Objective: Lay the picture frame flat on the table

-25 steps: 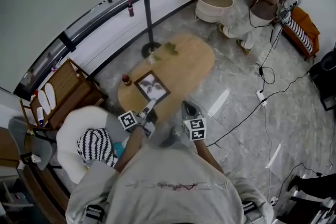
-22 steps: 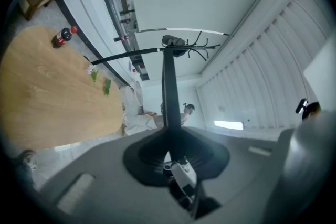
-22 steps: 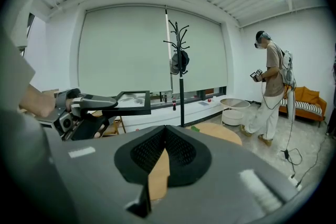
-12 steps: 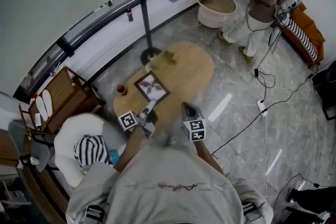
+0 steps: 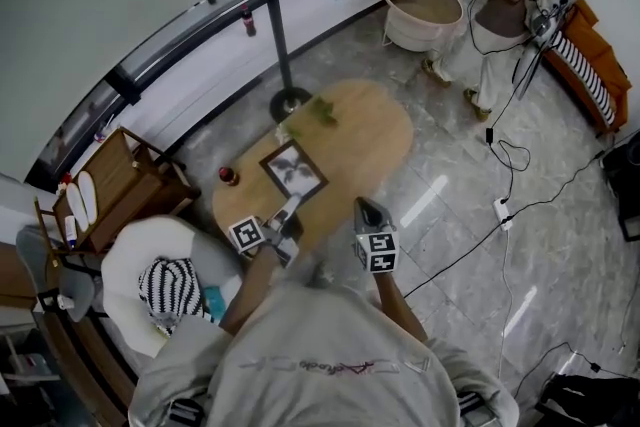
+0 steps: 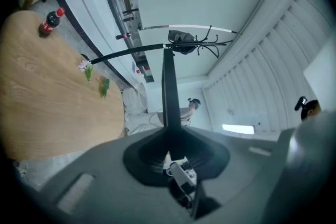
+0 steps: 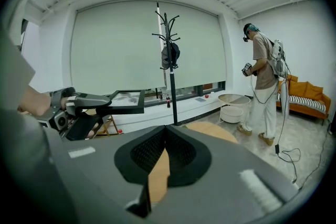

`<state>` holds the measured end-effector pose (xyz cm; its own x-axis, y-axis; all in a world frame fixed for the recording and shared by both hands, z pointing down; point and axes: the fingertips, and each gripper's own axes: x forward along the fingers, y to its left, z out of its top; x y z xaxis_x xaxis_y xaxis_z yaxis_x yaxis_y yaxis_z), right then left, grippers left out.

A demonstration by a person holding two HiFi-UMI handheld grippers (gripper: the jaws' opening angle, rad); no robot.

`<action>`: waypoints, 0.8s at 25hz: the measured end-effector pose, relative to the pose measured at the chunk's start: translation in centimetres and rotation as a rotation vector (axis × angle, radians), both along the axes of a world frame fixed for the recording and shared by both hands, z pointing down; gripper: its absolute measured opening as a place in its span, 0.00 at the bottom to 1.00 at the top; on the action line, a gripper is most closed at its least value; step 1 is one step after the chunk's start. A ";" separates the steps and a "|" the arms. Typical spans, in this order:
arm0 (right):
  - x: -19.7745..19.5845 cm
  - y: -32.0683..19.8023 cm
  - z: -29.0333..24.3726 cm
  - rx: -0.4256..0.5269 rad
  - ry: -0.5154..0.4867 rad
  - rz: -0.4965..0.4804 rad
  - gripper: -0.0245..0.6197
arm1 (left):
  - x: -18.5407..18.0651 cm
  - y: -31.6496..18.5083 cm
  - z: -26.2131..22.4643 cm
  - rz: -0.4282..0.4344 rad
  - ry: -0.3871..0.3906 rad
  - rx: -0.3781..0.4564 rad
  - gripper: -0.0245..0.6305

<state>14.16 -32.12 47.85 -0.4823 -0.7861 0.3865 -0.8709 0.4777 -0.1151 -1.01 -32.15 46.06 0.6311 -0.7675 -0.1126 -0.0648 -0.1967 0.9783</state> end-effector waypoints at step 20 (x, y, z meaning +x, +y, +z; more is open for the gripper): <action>1.5 -3.2 8.4 -0.115 0.020 0.020 0.04 | 0.9 -4.0 8.5 0.041 -0.029 -0.118 0.14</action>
<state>15.65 -35.36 56.20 -0.4585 -0.7451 0.4844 -0.8827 0.4452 -0.1508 -0.08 -36.12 54.60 0.6635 -0.7481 -0.0047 -0.0873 -0.0836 0.9927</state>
